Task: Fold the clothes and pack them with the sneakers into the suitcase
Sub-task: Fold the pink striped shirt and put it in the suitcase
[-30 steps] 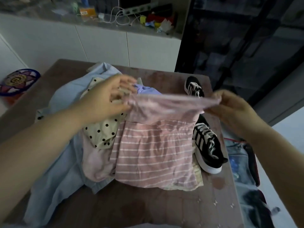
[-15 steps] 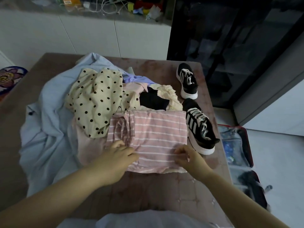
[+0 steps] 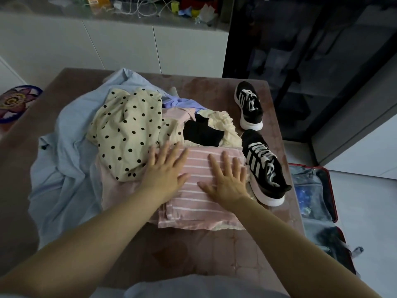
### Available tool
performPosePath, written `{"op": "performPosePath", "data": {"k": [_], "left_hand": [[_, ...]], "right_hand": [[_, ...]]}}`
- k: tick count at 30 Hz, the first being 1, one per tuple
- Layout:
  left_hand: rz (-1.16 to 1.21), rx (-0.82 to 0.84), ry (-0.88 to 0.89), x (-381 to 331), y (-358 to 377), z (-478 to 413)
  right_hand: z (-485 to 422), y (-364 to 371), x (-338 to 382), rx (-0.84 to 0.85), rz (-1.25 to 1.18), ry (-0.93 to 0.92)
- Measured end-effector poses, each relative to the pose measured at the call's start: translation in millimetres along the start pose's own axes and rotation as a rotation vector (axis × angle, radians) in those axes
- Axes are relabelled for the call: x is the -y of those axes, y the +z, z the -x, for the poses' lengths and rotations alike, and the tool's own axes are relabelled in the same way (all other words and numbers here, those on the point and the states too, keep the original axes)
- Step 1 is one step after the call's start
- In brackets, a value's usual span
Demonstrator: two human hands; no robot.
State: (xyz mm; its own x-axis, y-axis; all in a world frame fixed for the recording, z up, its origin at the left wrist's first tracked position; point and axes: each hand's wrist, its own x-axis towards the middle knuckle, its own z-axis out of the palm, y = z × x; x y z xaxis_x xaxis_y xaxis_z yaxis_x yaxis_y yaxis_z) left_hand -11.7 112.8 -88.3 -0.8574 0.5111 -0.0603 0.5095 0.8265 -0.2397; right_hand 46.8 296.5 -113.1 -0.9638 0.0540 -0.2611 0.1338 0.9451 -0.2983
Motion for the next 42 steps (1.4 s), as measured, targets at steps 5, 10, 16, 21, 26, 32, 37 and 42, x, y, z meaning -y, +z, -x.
{"op": "performPosePath", "data": {"k": [5,10,16,21,26,32,37,42], "left_hand": [[0.122,0.138,-0.06,17.7,32.3,15.7],[0.11,0.174,-0.102,14.5,23.2,4.3],[0.267,0.008,-0.081,29.0,-11.6,-17.6],[0.305,0.142,-0.148,43.1,-21.4,-33.5],[0.35,0.038,-0.18,32.3,-12.8,-19.9],[0.342,0.085,-0.174,29.2,-24.0,-22.1],[0.333,0.084,-0.189,27.1,-32.5,-18.5],[0.294,0.187,-0.118,32.4,-29.3,-11.9]], "right_hand": [[-9.2,16.3,-19.7,0.047,-0.035,0.021],[-14.4,13.1,-20.4,0.067,-0.132,0.026],[-14.6,-20.6,-36.6,-0.143,-0.263,0.0],[-35.9,-38.8,-55.8,-0.004,-0.54,0.13],[-29.0,-22.9,-60.0,-0.023,-0.644,0.208],[-37.6,-54.6,-49.6,0.004,-0.13,-0.068],[-44.9,-72.0,-34.9,-0.026,0.446,-0.235],[-30.2,-64.2,-40.6,-0.134,0.458,-0.274]]}}
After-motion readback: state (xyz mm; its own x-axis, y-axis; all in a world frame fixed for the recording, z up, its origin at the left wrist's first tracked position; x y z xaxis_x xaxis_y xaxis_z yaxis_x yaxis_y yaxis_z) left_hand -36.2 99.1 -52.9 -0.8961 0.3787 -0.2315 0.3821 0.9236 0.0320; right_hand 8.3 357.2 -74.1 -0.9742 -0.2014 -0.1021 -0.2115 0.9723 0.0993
